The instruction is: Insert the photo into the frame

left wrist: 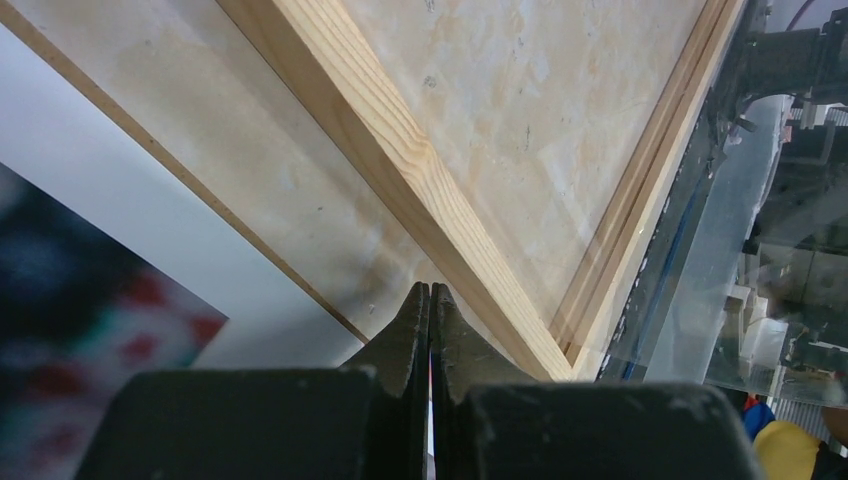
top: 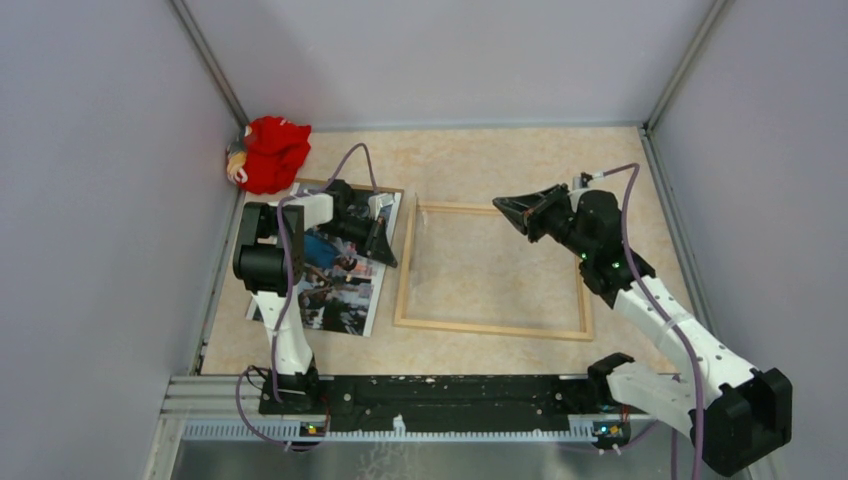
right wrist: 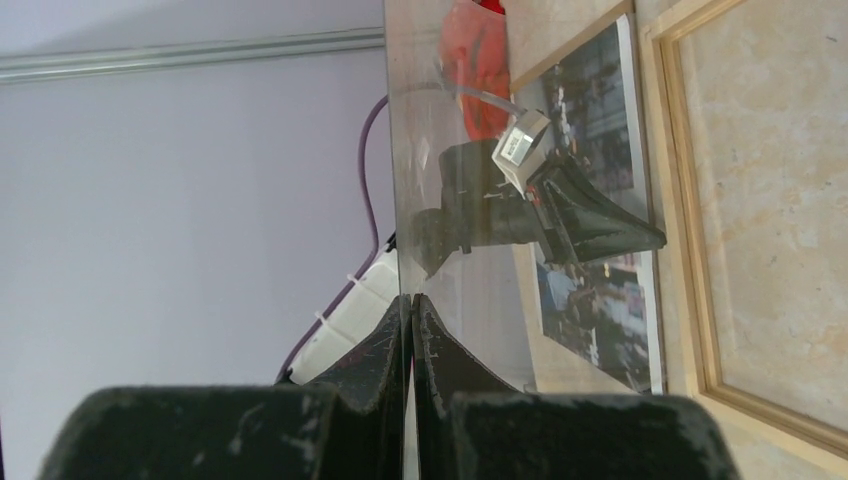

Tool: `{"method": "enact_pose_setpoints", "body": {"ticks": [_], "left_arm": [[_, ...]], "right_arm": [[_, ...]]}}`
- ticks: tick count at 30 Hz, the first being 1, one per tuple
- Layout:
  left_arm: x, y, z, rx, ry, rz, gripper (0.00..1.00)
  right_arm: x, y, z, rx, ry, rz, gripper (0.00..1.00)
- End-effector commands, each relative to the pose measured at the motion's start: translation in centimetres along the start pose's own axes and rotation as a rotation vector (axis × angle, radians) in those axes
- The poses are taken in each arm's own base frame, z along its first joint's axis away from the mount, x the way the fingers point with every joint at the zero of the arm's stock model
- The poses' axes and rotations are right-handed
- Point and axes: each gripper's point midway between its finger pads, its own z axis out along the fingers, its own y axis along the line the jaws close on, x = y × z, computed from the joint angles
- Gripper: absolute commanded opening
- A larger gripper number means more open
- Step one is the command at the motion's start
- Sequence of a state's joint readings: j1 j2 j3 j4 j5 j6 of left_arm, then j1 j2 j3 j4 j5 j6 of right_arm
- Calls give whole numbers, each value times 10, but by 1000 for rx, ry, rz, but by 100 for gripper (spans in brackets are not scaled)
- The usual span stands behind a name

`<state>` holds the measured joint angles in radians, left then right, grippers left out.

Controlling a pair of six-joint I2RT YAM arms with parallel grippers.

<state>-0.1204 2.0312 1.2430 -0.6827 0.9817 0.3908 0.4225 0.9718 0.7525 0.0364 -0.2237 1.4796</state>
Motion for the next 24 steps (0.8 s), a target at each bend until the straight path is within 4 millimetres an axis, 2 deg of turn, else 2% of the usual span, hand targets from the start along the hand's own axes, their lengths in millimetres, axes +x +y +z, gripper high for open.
{"method": "enact_pose_setpoints", "body": {"ticks": [1, 12, 17, 24], "left_arm": [[-12, -13, -7, 6, -37, 61, 0], [-14, -13, -8, 6, -39, 62, 0], [-13, -14, -8, 4, -37, 62, 0], [-15, -16, -10, 5, -41, 69, 0]], "right_arm": [[-3, 42, 5, -95, -35, -7, 0], [-10, 49, 9, -94, -83, 1, 0], [-2, 49, 10, -91, -57, 9, 0], [13, 58, 8, -109, -25, 10, 0]]}}
